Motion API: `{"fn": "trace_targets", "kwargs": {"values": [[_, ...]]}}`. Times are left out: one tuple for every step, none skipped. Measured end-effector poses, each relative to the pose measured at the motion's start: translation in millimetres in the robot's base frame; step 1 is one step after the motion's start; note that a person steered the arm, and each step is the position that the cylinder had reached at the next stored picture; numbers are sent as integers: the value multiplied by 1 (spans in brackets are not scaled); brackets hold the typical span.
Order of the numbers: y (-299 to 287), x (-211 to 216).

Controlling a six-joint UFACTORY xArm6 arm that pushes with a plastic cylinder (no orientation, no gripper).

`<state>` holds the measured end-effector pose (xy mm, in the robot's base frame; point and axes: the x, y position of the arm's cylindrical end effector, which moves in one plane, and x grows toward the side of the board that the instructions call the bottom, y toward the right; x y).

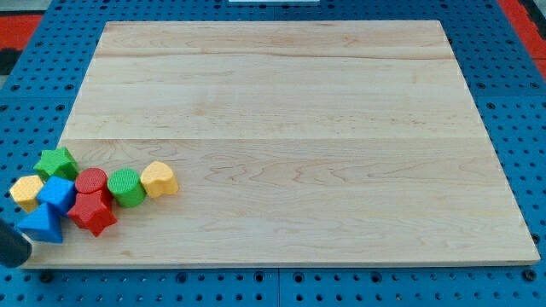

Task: Move the yellow hexagon and the green star to the center left

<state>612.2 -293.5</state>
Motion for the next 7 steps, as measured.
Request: {"fn": "trace_targets", "kwargs": {"values": [[-10, -10], [-11, -24], [-11, -34], [-11, -41], [-11, -57], [-11, -73], [-5, -99]]}}
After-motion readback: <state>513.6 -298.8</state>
